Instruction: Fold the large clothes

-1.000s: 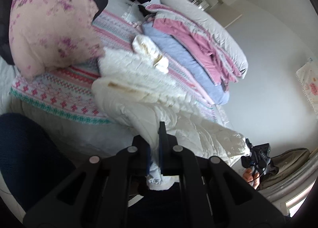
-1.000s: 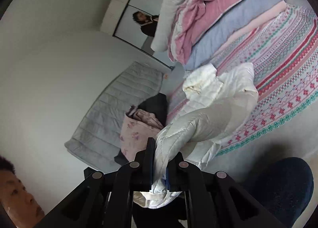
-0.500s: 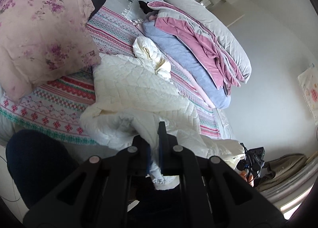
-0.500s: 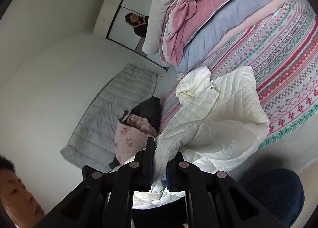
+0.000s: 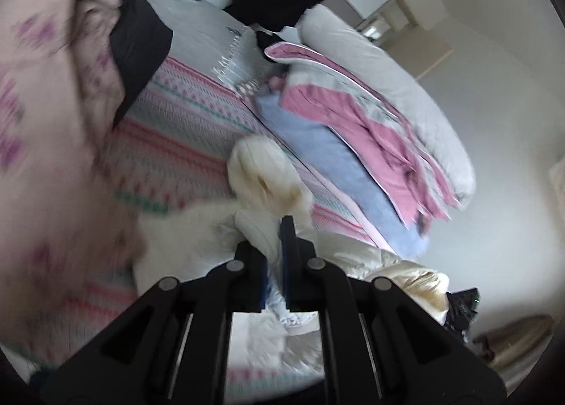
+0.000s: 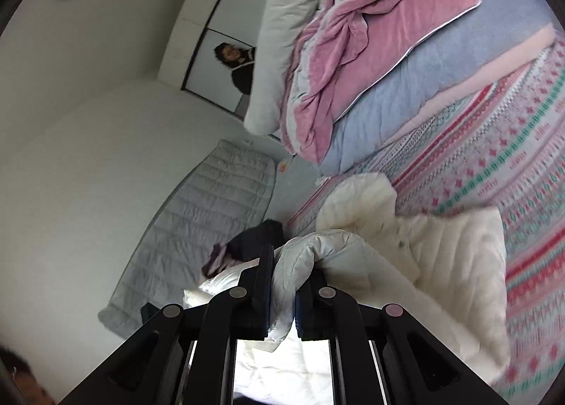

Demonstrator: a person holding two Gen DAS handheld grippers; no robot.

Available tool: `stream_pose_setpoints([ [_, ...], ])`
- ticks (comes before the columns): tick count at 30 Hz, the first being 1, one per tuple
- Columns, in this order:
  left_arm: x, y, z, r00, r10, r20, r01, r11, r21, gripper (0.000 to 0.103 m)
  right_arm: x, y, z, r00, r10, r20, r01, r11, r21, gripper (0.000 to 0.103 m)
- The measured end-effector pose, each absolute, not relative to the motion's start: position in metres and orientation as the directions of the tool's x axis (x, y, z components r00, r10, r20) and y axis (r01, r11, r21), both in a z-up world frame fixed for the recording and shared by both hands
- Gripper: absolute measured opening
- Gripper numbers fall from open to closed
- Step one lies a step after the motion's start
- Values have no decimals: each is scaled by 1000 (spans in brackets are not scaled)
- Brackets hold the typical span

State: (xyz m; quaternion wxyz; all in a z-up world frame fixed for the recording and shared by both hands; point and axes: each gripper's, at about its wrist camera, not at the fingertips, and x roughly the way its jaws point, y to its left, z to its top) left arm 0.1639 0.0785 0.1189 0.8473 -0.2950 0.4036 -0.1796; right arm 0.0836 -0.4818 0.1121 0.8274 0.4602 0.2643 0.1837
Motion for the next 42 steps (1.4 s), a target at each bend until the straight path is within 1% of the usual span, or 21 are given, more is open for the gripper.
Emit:
stream_pose_setpoints([
  [3, 249, 57, 108, 610, -482, -629, -2, 793, -609, 8, 172, -490, 97, 790, 509, -342, 32, 524, 851, 9],
  [5, 292, 45, 95, 601, -439, -668, -42, 817, -576, 8, 235, -499, 73, 775, 495, -393, 112, 505, 856, 9],
  [8, 375, 21, 57, 568, -368, -736, -97, 859, -503, 8, 308, -506, 36, 755, 444, -482, 228, 511, 829, 9],
  [10, 410, 13, 30, 550, -345, -761, -123, 867, -483, 8, 352, -509, 3, 736, 412, -537, 300, 513, 804, 9],
  [13, 448, 7, -18, 521, -329, -788, -157, 870, -467, 8, 385, -512, -37, 725, 375, -578, 367, 500, 784, 9],
  [16, 466, 10, -62, 494, -354, -795, -190, 848, -495, 9, 402, -514, -64, 715, 359, -600, 390, 507, 768, 9],
  [19, 470, 15, -80, 494, -412, -766, -186, 810, -556, 12, 409, -516, -82, 711, 354, -607, 399, 508, 763, 9],
  [22, 467, 25, -84, 477, -500, -723, -181, 749, -637, 17, 408, -518, -90, 672, 391, -629, 413, 507, 757, 13],
  [25, 462, 41, -70, 479, -575, -664, -188, 671, -717, 25, 405, -523, -76, 641, 435, -632, 405, 508, 760, 22],
  [26, 458, 47, -60, 487, -592, -642, -184, 649, -738, 29, 404, -528, -61, 652, 443, -616, 387, 504, 772, 33],
  [27, 456, 51, -50, 501, -600, -624, -176, 636, -752, 31, 400, -531, -49, 660, 446, -605, 367, 511, 777, 58],
  [28, 454, 55, -41, 513, -602, -612, -169, 628, -760, 38, 393, -533, -33, 669, 435, -602, 346, 534, 771, 73],
  [29, 450, 59, -33, 527, -602, -600, -165, 620, -767, 48, 386, -536, -17, 686, 411, -600, 330, 559, 761, 90],
  [30, 443, 67, -20, 559, -601, -572, -162, 597, -786, 54, 375, -539, -3, 707, 369, -603, 324, 589, 740, 91],
  [31, 436, 76, -11, 598, -580, -554, -167, 585, -793, 70, 365, -541, 8, 716, 323, -619, 334, 620, 710, 91],
  [32, 433, 82, -6, 621, -557, -551, -178, 585, -791, 80, 351, -539, 20, 707, 253, -661, 367, 667, 648, 91],
  [33, 426, 90, 4, 647, -516, -561, -206, 591, -780, 80, 343, -532, 25, 694, 228, -683, 371, 700, 610, 91],
  [35, 414, 86, 16, 650, -465, -600, -223, 638, -737, 80, 335, -499, 32, 662, 283, -694, 271, 772, 575, 91],
  [37, 396, 55, 27, 627, -459, -630, -130, 736, -665, 80, 332, -460, 35, 624, 333, -707, 158, 832, 532, 91],
  [40, 359, -26, 28, 552, -474, -686, 92, 852, -515, 80, 339, -376, 40, 575, 311, -757, -12, 928, 372, 91],
  [42, 350, -60, 15, 511, -464, -723, 134, 874, -466, 80, 347, -321, 37, 542, 291, -788, -118, 955, 272, 91],
])
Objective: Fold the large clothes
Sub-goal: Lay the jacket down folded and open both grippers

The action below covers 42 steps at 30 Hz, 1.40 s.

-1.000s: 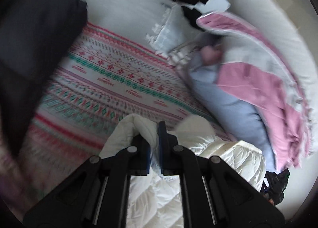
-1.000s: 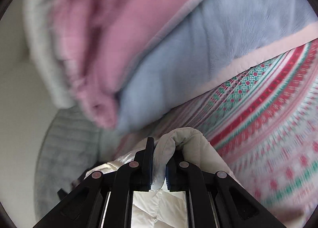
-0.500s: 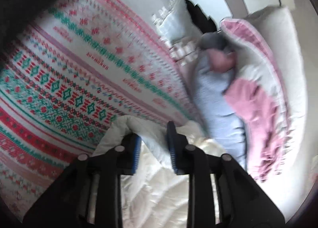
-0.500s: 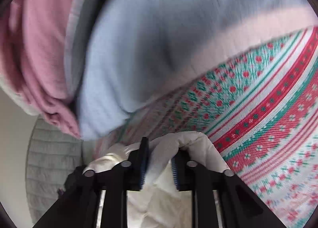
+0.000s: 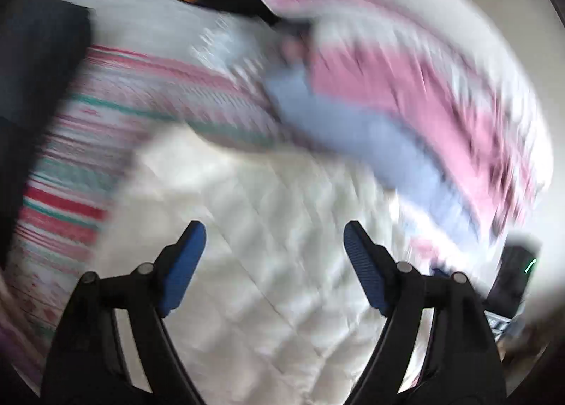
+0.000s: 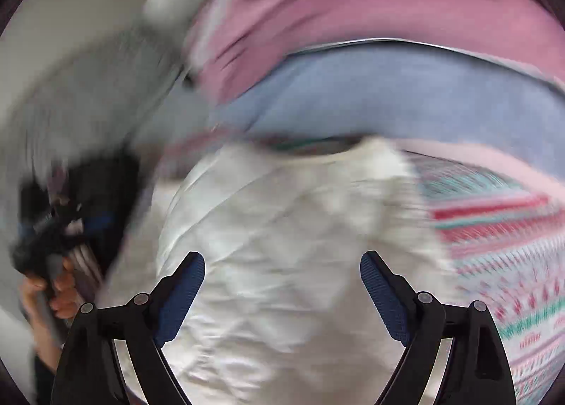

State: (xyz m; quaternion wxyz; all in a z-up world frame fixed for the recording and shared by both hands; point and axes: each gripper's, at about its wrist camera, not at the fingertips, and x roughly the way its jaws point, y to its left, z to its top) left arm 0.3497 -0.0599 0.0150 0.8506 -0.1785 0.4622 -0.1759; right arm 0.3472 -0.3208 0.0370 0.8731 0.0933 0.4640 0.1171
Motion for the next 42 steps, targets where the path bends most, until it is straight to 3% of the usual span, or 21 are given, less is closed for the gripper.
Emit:
stream_pose_setpoints([
  [2, 345, -86, 1, 501, -417, -759, 150, 905, -398, 80, 352, -279, 28, 544, 244, -803, -192, 968, 164, 90],
  [5, 348, -100, -22, 529, -232, -817, 121, 973, -198, 80, 379, -272, -12, 483, 57, -874, -81, 997, 21, 90],
  [7, 354, -92, -37, 513, -146, -846, 72, 989, -127, 80, 398, -285, -43, 413, 86, -907, -22, 996, 84, 90],
  [13, 356, -66, -72, 505, -196, -840, 9, 975, -222, 81, 407, -292, -66, 433, 77, -898, 5, 996, 89, 99],
  [21, 347, -77, -71, 536, -132, -834, 21, 989, -144, 81, 390, -299, -54, 458, 89, -885, 22, 994, 112, 101],
  [26, 346, -76, -71, 536, -126, -835, 18, 990, -138, 81, 374, -354, -23, 487, 27, -873, 156, 981, 117, 101],
  [28, 345, -77, -71, 536, -124, -835, 18, 991, -136, 81, 372, -384, -35, 455, -32, -890, 229, 970, 82, 101],
  [31, 347, -77, -73, 534, -135, -834, 19, 989, -147, 81, 375, -412, -75, 384, 31, -923, 278, 949, 147, 103],
  [36, 348, -78, -77, 536, -128, -834, 15, 990, -142, 82, 379, -399, -76, 399, -44, -916, 270, 960, 71, 103],
  [42, 325, -57, -50, 507, -158, -847, 5, 984, -180, 81, 332, -405, -20, 446, -37, -894, 303, 946, 112, 103],
])
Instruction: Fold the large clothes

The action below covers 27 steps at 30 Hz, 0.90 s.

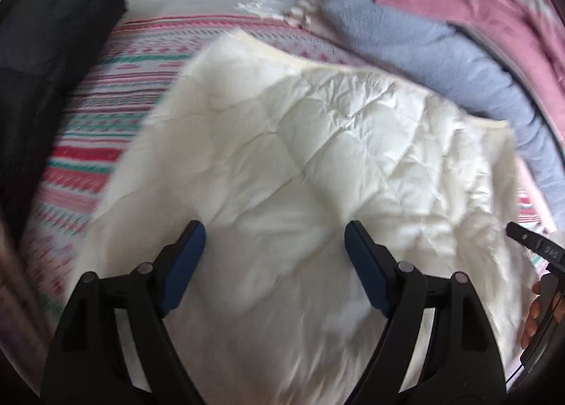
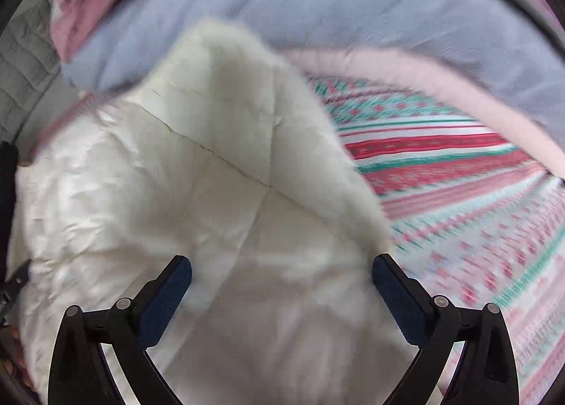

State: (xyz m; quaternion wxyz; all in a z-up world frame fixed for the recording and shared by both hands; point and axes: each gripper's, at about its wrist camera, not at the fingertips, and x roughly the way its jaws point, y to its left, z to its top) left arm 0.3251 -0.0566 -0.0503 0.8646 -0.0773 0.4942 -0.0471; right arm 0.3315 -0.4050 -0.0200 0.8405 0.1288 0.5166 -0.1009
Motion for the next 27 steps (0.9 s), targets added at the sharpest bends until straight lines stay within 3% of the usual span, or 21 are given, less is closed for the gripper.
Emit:
stream_pose_setpoints([
  [3, 298, -33, -31, 491, -192, -849, -44, 969, -245, 81, 281, -419, 14, 493, 24, -870, 334, 918, 215, 103],
  [7, 242, 4, -14, 481, -267, -835, -119, 924, -364, 81, 212, -442, 14, 502, 163, -850, 404, 824, 397, 103],
  [14, 170, 44, -43, 436, -277, -856, -257, 874, -413, 81, 152, -478, -35, 507, 234, -830, 540, 664, 517, 103],
  [19, 142, 63, -53, 441, -302, -845, -304, 836, -457, 81, 121, -491, -34, 543, 224, -810, 557, 626, 546, 103],
  [23, 133, 62, -68, 405, -355, -843, -316, 811, -493, 81, 105, -495, -57, 543, 347, -764, 553, 537, 637, 103],
  [27, 141, 60, -84, 410, -425, -807, -343, 748, -569, 81, 112, -485, -61, 567, 382, -730, 524, 517, 677, 103],
])
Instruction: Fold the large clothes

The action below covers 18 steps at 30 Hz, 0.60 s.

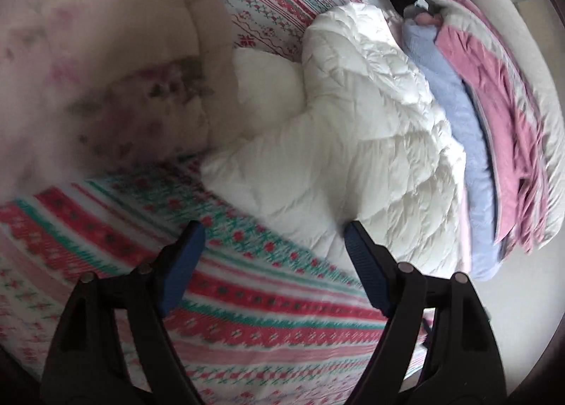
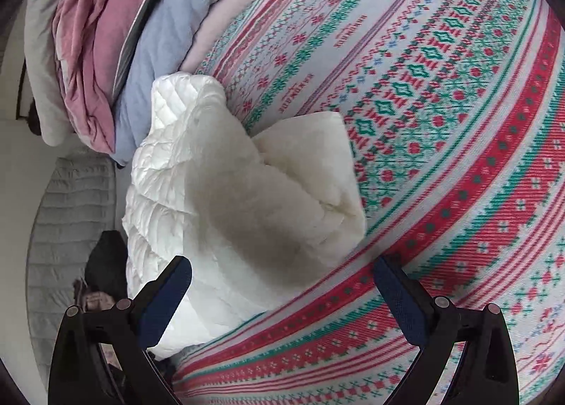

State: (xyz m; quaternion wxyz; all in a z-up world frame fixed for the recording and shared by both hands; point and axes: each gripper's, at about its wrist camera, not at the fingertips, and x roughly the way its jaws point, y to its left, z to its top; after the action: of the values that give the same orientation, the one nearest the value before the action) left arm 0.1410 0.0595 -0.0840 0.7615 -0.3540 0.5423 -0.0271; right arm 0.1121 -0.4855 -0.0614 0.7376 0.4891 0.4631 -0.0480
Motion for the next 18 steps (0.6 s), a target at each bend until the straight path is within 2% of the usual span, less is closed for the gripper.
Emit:
stream_pose_setpoints([
  [4, 144, 63, -86, 464, -476, -747, -341, 682, -647, 81, 125, -474, -74, 599, 437, -671, 502, 448, 739, 103],
  [8, 149, 63, -90, 511, -485, -710, -348, 638, -687, 81, 132, -469, -73, 636, 392, -665, 503, 443, 742, 102],
  [10, 152, 61, -89, 541, -485, -687, -347, 616, -707, 81, 138, -466, -74, 647, 374, -664, 503, 446, 741, 92],
  [12, 153, 61, -88, 560, -479, -676, -342, 609, -716, 81, 146, -464, -75, 646, 365, -670, 505, 454, 734, 68],
  [13, 154, 59, -87, 572, -474, -669, -331, 613, -717, 80, 149, -464, -76, 648, 365, -669, 504, 452, 736, 65],
  [15, 155, 57, -83, 587, -464, -663, -312, 626, -714, 74, 149, -465, -76, 657, 372, -656, 497, 440, 748, 52],
  [17, 154, 56, -79, 600, -459, -655, -294, 635, -715, 61, 149, -464, -73, 674, 369, -640, 478, 442, 759, 41],
  [18, 155, 54, -75, 605, -457, -652, -282, 643, -712, 58, 149, -464, -71, 680, 367, -635, 470, 447, 761, 36],
])
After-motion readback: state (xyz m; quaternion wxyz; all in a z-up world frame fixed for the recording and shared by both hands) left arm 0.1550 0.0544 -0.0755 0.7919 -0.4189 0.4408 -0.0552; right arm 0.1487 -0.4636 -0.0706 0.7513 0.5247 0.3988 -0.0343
